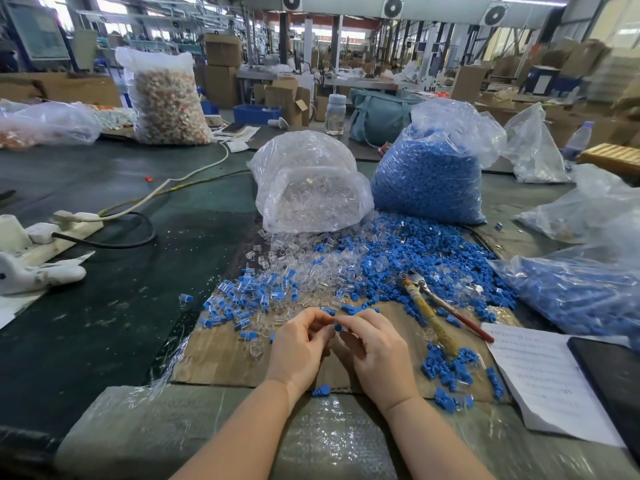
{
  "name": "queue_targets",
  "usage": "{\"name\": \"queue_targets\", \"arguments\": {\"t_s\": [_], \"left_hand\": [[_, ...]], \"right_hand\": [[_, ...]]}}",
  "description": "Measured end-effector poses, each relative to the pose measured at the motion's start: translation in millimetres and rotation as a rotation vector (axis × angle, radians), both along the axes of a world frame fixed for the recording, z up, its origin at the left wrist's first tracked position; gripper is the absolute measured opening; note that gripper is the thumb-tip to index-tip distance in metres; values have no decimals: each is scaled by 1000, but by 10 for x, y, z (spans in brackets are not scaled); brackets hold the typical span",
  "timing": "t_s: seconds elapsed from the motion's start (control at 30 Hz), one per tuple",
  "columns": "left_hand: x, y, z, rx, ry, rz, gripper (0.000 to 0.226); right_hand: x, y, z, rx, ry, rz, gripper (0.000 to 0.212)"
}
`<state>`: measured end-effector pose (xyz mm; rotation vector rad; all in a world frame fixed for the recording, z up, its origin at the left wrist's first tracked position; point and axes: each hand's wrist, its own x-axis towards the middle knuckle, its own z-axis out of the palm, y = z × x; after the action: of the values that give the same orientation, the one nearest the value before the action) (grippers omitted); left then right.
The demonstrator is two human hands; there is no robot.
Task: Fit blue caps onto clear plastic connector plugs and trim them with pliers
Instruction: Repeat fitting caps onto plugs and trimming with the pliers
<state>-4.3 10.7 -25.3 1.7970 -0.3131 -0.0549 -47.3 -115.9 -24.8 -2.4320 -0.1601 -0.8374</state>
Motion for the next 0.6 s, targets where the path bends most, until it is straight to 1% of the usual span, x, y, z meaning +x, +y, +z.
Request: {"name": "queue_targets", "arguments": {"t_s": [0.37, 0.6], "left_hand": [[3, -1, 19, 56, -36, 8, 26], [-5, 1, 37, 86, -48, 29, 23]], "right_hand": [[19, -3, -21, -21, 5, -8, 18], [23, -10, -21, -49, -24, -14, 17]]}}
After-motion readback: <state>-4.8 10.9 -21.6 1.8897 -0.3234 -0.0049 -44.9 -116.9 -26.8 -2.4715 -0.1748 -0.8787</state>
